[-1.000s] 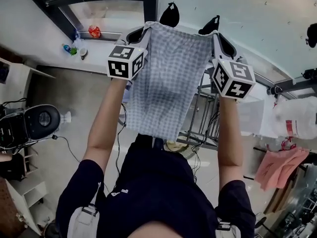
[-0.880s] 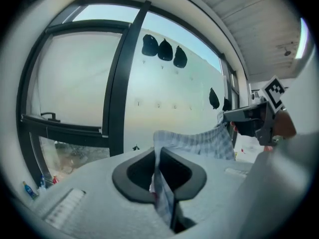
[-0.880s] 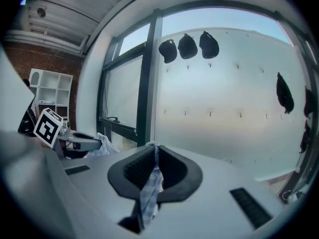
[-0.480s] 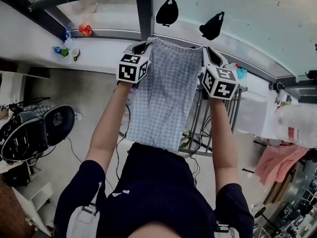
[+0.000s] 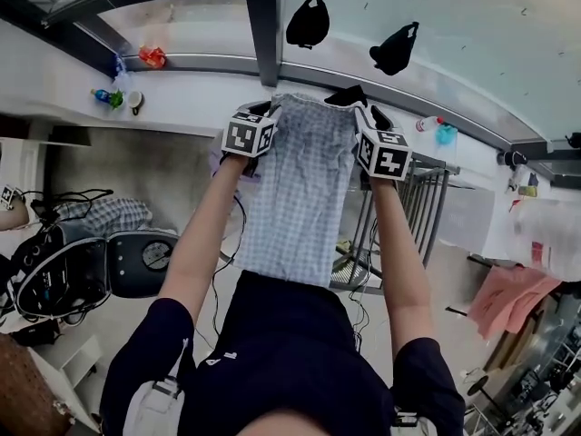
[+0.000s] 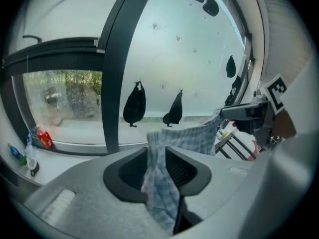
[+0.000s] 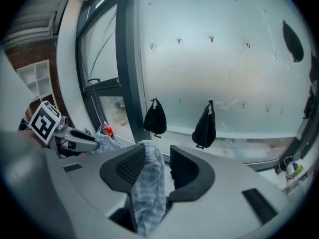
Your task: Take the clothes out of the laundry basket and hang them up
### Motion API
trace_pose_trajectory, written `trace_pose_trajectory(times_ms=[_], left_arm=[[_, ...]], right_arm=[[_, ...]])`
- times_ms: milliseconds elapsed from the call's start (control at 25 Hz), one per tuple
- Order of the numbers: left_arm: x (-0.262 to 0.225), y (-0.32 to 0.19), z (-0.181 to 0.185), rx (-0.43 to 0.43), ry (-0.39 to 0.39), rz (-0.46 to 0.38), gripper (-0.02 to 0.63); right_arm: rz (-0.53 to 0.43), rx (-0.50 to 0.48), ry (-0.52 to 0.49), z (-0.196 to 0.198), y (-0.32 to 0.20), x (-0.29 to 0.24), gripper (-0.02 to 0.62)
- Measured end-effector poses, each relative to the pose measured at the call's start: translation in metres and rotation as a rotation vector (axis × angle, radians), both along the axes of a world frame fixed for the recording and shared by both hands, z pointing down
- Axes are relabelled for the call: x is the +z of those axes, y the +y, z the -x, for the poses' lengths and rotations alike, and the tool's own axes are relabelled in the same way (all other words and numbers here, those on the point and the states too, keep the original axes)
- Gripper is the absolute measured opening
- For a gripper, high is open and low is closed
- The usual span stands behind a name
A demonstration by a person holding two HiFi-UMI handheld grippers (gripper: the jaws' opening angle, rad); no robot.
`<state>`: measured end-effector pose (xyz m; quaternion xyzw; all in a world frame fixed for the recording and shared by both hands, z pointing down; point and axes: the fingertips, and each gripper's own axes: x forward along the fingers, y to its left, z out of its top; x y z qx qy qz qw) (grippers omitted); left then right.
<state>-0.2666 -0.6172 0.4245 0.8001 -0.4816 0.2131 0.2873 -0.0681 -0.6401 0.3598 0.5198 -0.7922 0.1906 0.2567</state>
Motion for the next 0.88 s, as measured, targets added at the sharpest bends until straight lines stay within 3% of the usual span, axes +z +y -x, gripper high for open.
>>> trace_pose_trajectory(times_ms=[120, 320, 720, 880], left_arm=[[0.017, 0.013, -0.009, 0.037, 0.059, 0.069, 0.217], [0.021, 0.027, -0.005, 0.003, 0.070, 0.063, 0.239], [-0.012, 0.037, 0.060, -0.046, 0.071, -0.018, 0.239], [-0.032, 0.090, 0.022, -0.061, 0.058, -0.051, 0.239]], right_arm=[[0.079, -0.002, -0.029, -0.005, 0.008, 0.022, 0.298], [0.073, 0.005, -0.023, -0.020, 0.020, 0.024, 0.305], [0.060, -0.022, -0.043, 0.044, 0.042, 0.008, 0.305], [0.051, -0.037, -0.091, 0.010, 0.097, 0.001, 0.305]])
